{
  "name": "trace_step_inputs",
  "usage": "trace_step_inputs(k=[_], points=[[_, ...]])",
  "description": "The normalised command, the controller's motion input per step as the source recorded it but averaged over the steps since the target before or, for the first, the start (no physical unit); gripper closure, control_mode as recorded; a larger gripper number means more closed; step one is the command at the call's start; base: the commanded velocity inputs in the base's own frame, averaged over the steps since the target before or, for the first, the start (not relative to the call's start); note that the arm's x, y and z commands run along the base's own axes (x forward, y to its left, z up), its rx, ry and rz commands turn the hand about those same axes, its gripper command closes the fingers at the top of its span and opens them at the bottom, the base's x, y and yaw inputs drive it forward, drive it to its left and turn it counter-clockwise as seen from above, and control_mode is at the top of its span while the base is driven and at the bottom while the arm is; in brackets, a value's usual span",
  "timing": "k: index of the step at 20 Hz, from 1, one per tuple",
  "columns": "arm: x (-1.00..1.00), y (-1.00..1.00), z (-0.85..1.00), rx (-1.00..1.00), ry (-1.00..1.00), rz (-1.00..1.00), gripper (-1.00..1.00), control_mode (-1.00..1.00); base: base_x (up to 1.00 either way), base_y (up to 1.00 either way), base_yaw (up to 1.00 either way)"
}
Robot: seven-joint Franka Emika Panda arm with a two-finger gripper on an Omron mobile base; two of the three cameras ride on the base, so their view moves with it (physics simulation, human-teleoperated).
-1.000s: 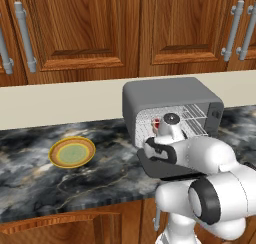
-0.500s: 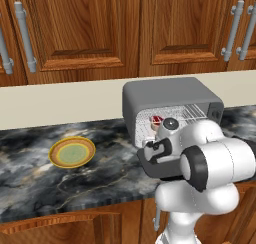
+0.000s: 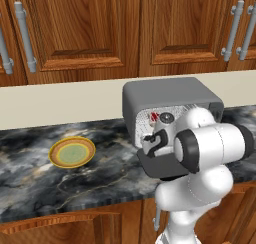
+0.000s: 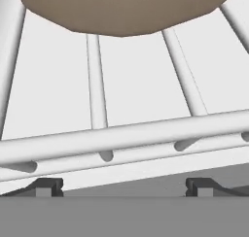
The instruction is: Open the toaster oven door. Place the bread on the top rack in the toaster oven and place the steak on the bottom rack.
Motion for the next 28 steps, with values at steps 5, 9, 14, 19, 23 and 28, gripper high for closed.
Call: trace_step_inputs(k=[5, 9, 14, 19, 23, 28], points=[[0.32, -0.03, -0.01, 0.0, 0.05, -0.01, -1.0, -1.0, 0.0, 0.0, 0.0], [0.01, 0.0, -0.05, 0.0, 0.0, 0.0, -1.0, -1.0, 0.0, 0.0, 0.0], [-0.33, 0.03, 0.07, 0.0, 0.0, 0.0, -1.0, -1.0, 0.0, 0.0, 0.0], [-0.41, -0.02, 0.41, 0.02, 0.01, -0.03, -1.0, -1.0, 0.0, 0.0, 0.0], [-0.51, -0.15, 0.53, 0.07, 0.1, 0.0, -1.0, -1.0, 0.0, 0.0, 0.0], [-0.3, -0.24, 0.7, 0.11, 0.06, 0.02, -1.0, -1.0, 0.0, 0.0, 0.0]])
